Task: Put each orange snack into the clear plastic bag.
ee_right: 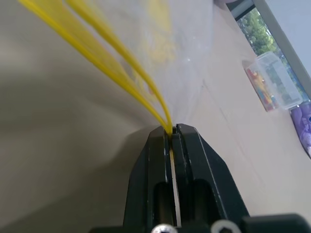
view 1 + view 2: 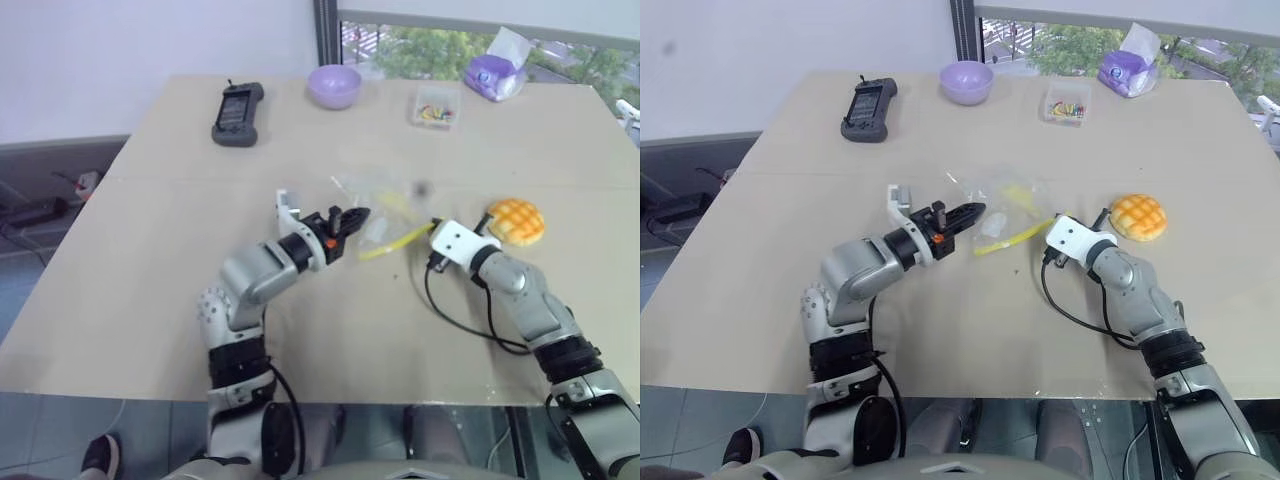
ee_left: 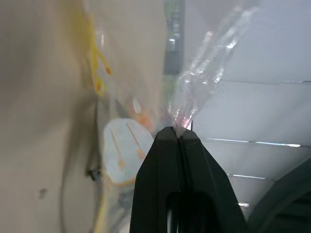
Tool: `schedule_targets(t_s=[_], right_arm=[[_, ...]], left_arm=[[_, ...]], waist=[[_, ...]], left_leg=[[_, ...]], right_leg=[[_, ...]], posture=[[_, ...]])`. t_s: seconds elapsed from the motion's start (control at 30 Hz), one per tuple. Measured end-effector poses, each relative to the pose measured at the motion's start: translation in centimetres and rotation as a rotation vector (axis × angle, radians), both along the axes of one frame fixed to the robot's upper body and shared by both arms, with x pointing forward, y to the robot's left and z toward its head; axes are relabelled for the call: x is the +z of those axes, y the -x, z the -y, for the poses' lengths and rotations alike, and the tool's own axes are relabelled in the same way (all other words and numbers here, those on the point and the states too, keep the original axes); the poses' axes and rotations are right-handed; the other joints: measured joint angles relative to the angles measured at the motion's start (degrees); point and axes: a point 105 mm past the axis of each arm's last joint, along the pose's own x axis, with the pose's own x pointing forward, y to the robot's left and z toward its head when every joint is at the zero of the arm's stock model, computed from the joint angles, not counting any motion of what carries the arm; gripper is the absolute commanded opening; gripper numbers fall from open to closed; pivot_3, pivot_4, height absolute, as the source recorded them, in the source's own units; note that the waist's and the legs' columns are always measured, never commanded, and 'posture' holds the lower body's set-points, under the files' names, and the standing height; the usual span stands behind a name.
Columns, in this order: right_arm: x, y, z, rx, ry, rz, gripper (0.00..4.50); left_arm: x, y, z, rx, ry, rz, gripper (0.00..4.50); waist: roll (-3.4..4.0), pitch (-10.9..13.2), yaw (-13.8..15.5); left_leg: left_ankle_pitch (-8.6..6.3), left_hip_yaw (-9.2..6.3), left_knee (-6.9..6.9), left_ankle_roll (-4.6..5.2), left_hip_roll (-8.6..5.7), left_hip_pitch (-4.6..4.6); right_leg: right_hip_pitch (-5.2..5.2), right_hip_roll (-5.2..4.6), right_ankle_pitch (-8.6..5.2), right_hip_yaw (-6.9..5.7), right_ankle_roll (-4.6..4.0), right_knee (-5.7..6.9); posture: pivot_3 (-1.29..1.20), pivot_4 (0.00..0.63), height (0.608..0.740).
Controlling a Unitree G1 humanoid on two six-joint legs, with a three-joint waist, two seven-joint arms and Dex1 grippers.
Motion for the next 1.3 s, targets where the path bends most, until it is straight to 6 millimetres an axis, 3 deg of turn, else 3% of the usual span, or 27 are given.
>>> schedule_targets(t_s=[0.07,0.2,0.37,0.5,0.63,0.73,0.8,0.9,1.03,1.13,1.3], right_arm=[[0.3,0.2,-0.2,0.009,-0.002,0.001,0.0],[1.9,0.5,-0.6,0.008,-0.023,0.002,0.0],[2.8,0.6,-0.3,-0.038,-0.044,-0.032,0.0],[3.3,0.3,-0.3,-0.089,-0.065,-0.079,0.0],[5.2,-0.4,-1.3,-0.101,-0.086,-0.058,0.0],[6.6,-0.9,-4.0,-0.076,-0.123,-0.045,0.0],[6.7,-1.0,-5.2,-0.068,-0.138,-0.053,0.0],[6.3,-1.8,-6.5,-0.095,-0.14,-0.072,0.0],[6.8,-2.8,-8.2,-0.131,-0.198,-0.096,0.0],[7.8,-3.8,-7.7,-0.201,-0.177,-0.05,0.0],[7.5,-3.9,-7.9,-0.214,-0.152,-0.038,0.0]], left_arm=[[0.0,0.0,-0.2,-0.003,-0.017,0.011,1.0],[0.1,0.1,-1.1,-0.014,-0.081,0.051,2.69],[0.7,0.4,-4.3,-0.049,-0.316,0.173,2.69],[1.4,0.3,-7.4,-0.071,-0.666,0.343,2.69],[3.5,0.4,-6.6,-0.107,-0.863,0.614,2.69],[6.2,1.5,-4.0,-0.168,-0.997,1.009,2.69],[6.7,1.9,-3.3,-0.19,-1.058,1.154,2.69],[5.0,1.5,-3.1,-0.253,-1.227,1.29,2.69],[2.4,2.1,-2.5,-0.379,-1.303,1.362,2.69],[1.2,2.1,-2.4,-0.402,-1.356,1.387,2.69],[0.1,1.8,-2.6,-0.406,-1.468,1.419,2.69]], waist=[[0.01,0.0,-0.04],[0.01,0.01,-0.14],[0.07,0.04,-0.48],[0.24,0.16,-1.13],[0.34,0.25,-1.4],[0.39,0.28,-1.76],[0.4,0.28,-1.75],[0.43,0.3,-1.76],[0.43,0.3,-2.14],[0.43,0.3,-2.42],[0.44,0.31,-3.46]], left_leg=[[0.0,0.03,-0.02,0.0,0.0,0.0],[0.0,0.11,-0.05,0.0,0.05,-0.03],[0.0,0.21,-0.15,0.0,0.13,-0.02],[0.0,0.28,-0.23,0.0,0.13,-0.02],[0.0,0.35,-0.32,-0.01,0.18,-0.05],[0.01,0.48,-0.52,-0.03,0.27,-0.03],[0.02,0.58,-0.69,-0.05,0.32,-0.04],[0.04,0.77,-0.8,-0.06,0.33,-0.06],[0.06,0.89,-0.87,-0.09,0.49,-0.3],[0.1,0.82,-0.79,-0.15,0.5,-0.55],[0.11,0.82,-0.55,-0.16,0.51,-0.89]], right_leg=[[-0.03,0.0,0.0,0.03,0.0,0.0],[-0.15,0.06,0.0,0.12,0.0,0.07],[-0.25,0.16,0.0,0.24,-0.02,0.11],[-0.35,0.2,0.01,0.29,-0.04,0.09],[-0.35,0.19,0.03,0.32,-0.07,0.0],[-0.42,0.23,0.08,0.42,-0.15,-0.13],[-0.57,0.26,0.08,0.53,-0.16,-0.15],[-0.72,0.31,0.09,0.72,-0.17,-0.13],[-1.1,0.44,0.13,0.88,-0.23,-0.04],[-1.35,0.49,0.15,0.82,-0.25,0.03],[-1.66,0.53,0.19,0.81,-0.29,0.19]], posture=[[0.0,0.15,0.74],[0.0,0.15,0.74],[0.0,0.15,0.74],[0.0,0.15,0.74],[0.0,0.15,0.74],[0.0,0.15,0.74],[0.0,0.15,0.74],[0.0,0.15,0.74],[0.0,0.15,0.74],[0.0,0.15,0.74],[0.0,0.15,0.74]])
